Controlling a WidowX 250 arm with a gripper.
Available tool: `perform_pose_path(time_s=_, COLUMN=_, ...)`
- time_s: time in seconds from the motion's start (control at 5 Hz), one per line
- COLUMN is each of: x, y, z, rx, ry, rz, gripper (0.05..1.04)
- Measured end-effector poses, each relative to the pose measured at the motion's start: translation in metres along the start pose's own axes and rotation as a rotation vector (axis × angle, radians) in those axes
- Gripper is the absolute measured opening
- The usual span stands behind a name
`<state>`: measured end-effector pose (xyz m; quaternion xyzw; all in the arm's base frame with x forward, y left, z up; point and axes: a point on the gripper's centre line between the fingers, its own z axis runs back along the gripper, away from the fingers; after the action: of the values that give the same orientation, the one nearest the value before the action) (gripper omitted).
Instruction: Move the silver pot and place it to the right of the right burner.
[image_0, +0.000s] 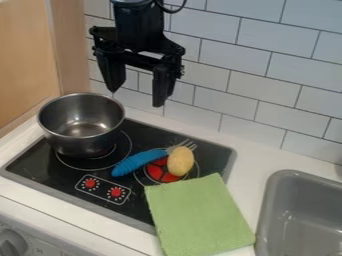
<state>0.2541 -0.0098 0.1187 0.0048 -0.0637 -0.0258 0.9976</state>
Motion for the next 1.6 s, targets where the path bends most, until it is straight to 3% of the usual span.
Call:
perform_pose_path(time_s=0.2, x=-0.012, y=0.0, z=-0.012, rx=0.0, ry=0.054, rz=0.002, gripper=0.999)
perform_pose_path(time_s=0.4, x=-0.009, y=0.003, z=-0.012, rx=0.017, ry=0.04, rz=0.002, gripper=0.999)
perform_pose_path(time_s=0.6, x=-0.009, y=0.007, z=-0.016, rx=0.082, ry=0.053, rz=-0.015, gripper=0.999)
perform_pose_path(time_s=0.8, x=-0.005, y=0.007, z=-0.02, rx=0.096, ry=0.038, rz=-0.047, gripper=0.999)
perform_pose_path(time_s=1.0, x=-0.002, y=0.013, z=-0.028, rx=0.074, ry=0.043, rz=-0.045, gripper=0.999)
perform_pose_path(time_s=1.6, x=0.009, y=0.051, z=-0.057, rx=0.085, ry=0.099, rz=0.018, gripper=0.999)
